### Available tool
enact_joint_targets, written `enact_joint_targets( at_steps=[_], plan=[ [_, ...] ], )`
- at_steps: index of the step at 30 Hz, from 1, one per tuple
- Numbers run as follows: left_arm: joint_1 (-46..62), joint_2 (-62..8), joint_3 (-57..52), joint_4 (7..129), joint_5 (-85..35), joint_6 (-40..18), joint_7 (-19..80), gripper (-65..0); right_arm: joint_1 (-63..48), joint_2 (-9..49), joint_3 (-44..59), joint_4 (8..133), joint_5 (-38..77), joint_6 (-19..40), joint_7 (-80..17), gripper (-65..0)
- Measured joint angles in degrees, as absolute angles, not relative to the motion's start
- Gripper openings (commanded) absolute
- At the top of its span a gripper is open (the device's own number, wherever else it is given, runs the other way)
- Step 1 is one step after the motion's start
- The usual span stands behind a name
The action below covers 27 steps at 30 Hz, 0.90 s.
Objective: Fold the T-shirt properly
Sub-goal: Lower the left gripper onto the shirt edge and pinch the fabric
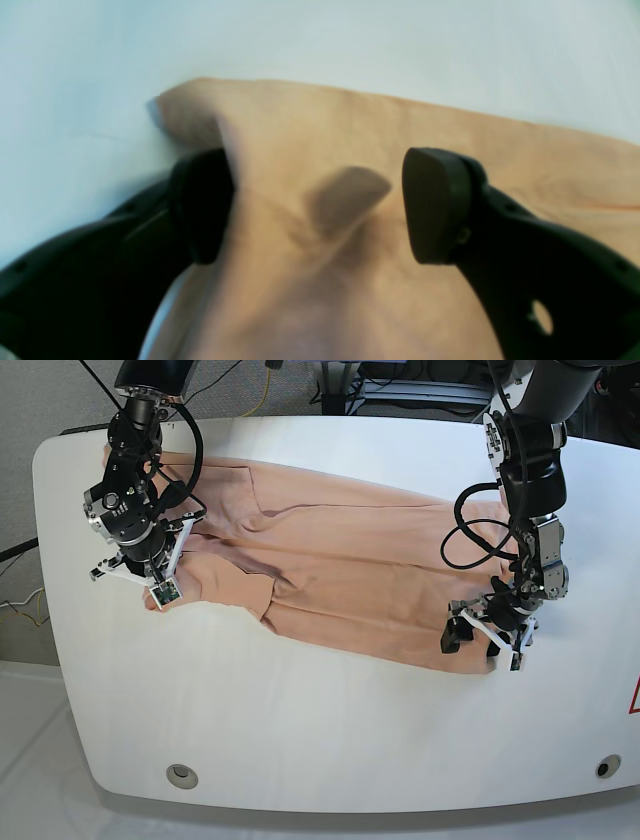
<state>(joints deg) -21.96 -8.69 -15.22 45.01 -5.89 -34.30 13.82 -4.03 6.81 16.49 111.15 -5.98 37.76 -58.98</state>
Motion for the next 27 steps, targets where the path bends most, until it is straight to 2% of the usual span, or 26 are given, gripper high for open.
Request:
enact_joint_targets(
  at_steps=[9, 12, 16, 18, 27],
  plan=[
    [-21.1, -8.69, -15.22, 45.28, -6.11, -34.57, 12.58, -19.3, -4.05, 6.83, 16.49, 111.15, -6.13, 37.74, -59.0, -65.0],
    [-21.1, -8.82, -15.22, 45.28, -6.11, -34.61, 12.78, -27.8, -4.03, 6.85, 16.49, 111.15, -6.2, 37.74, -59.05, -65.0],
    [-20.99, -9.08, -15.22, 45.28, -6.02, -36.6, 13.67, -47.7, -4.03, 6.81, 16.49, 111.15, -6.17, 37.74, -59.02, -65.0],
    [-20.86, -9.3, -15.22, 45.25, -5.85, -37.89, 13.89, -53.3, -4.03, 6.74, 16.49, 111.15, -6.15, 37.74, -59.02, -65.0],
    [-20.95, -9.93, -15.25, 45.25, -5.65, -37.56, 14.06, -53.5, -4.03, 6.63, 16.49, 111.15, -6.17, 37.74, -59.02, -65.0]
  ],
)
